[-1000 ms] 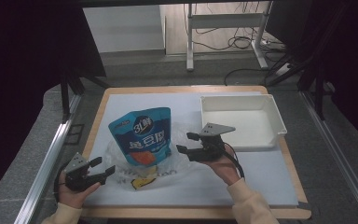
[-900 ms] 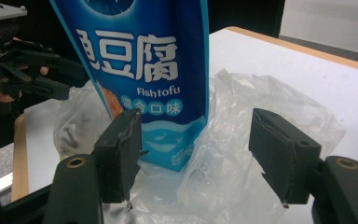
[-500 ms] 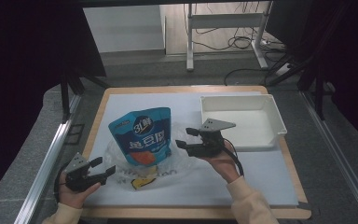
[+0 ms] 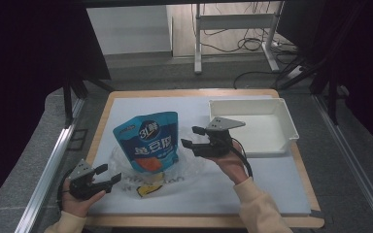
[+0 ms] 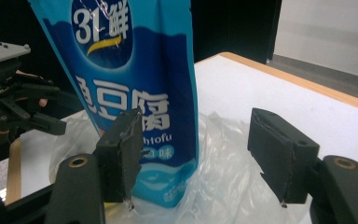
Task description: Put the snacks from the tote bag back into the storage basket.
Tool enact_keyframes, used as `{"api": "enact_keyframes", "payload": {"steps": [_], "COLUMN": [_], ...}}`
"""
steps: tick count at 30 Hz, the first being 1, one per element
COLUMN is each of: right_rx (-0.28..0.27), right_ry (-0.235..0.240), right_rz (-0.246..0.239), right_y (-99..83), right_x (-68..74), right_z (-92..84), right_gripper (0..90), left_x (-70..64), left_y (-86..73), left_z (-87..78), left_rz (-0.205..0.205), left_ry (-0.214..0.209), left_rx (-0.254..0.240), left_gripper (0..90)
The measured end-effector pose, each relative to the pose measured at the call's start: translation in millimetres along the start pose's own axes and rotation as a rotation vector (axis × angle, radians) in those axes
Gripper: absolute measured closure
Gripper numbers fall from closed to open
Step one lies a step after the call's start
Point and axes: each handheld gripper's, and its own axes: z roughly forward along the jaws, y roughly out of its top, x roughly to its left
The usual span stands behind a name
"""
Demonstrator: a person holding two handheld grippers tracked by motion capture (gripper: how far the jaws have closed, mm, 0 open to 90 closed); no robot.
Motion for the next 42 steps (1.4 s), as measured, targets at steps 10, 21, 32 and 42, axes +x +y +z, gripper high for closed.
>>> {"api": "enact_keyframes", "payload": {"steps": [10, 21, 32, 42], "right_rx": [-0.014, -0.007, -0.004, -0.021], "right_ry": [0.001, 0.009, 0.017, 0.022], "right_rz": [0.003, -0.01, -0.013, -0.007], "right_y": [12.0, 27.7, 35.4, 42.5], "right_x": [-2.3, -4.0, -5.3, -9.3], "right_z": [7.1, 14.4, 20.6, 28.2], "right_gripper": [36.5, 37.4, 38.5, 40.6], "left_x": [-2.0, -2.1, -2.8, -2.4], "left_y": [1.0, -0.1, 0.2, -0.1], "left_z": [0.8, 0.9, 1.5, 2.7], "left_rz": [0.003, 0.003, 0.005, 0.006], "left_ry": [0.006, -0.004, -0.008, -0.011], "left_rx": [0.003, 0.007, 0.013, 0.024], "left_gripper": [30.0, 29.8, 29.6, 29.0]}}
